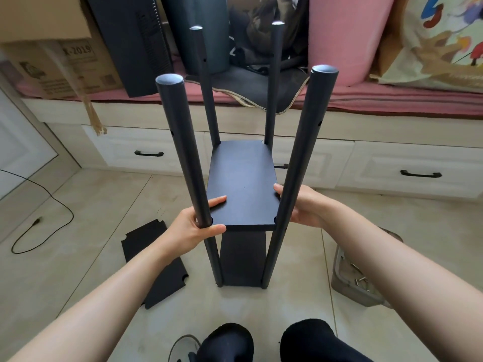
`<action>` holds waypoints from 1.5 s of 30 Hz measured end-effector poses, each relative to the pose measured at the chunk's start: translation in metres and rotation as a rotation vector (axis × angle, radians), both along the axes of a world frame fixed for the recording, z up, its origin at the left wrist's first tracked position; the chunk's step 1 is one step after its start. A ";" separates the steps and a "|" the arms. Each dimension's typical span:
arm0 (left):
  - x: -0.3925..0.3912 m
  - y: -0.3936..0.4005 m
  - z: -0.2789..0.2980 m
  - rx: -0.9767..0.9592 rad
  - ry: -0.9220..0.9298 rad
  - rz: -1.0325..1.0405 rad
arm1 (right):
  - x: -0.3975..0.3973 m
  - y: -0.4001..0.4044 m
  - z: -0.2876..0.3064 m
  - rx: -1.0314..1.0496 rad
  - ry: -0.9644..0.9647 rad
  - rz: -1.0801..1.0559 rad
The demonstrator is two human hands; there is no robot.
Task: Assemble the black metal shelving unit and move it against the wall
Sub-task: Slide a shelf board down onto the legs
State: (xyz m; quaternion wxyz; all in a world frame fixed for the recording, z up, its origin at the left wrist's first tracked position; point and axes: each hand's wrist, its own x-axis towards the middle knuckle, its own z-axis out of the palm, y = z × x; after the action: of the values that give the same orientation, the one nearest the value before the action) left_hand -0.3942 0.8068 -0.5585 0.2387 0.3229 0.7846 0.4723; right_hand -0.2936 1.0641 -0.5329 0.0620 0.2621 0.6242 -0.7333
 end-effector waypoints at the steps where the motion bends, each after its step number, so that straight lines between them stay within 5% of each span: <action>1: -0.002 -0.001 0.001 -0.011 -0.005 -0.011 | 0.000 -0.001 -0.001 0.005 -0.006 0.003; 9: -0.019 -0.005 0.004 -0.052 -0.025 -0.088 | 0.009 -0.007 -0.003 -0.086 0.038 -0.023; 16: -0.010 -0.007 0.001 0.051 0.019 0.232 | 0.018 -0.023 -0.010 -0.195 0.028 -0.154; 21: 0.030 -0.001 0.003 0.299 0.411 0.583 | 0.021 -0.034 -0.011 -0.230 0.025 -0.255; 25: 0.066 0.009 0.007 0.301 0.730 0.259 | 0.023 -0.037 -0.011 -0.254 0.028 -0.292; 29: 0.077 0.031 -0.002 0.058 0.744 -0.007 | 0.026 -0.039 -0.007 -0.255 0.048 -0.279; 33: 0.075 0.049 -0.014 -0.099 0.748 -0.038 | 0.029 -0.040 -0.007 -0.247 0.056 -0.263; 45: 0.044 0.027 -0.015 -0.178 0.811 -0.158 | 0.029 -0.048 -0.017 -0.239 0.025 -0.241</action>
State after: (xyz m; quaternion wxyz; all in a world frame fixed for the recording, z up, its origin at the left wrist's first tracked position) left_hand -0.3501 0.8338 -0.5736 -0.0270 0.5198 0.8256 0.2179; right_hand -0.2647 1.0163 -0.5500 -0.0033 0.3166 0.4974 -0.8077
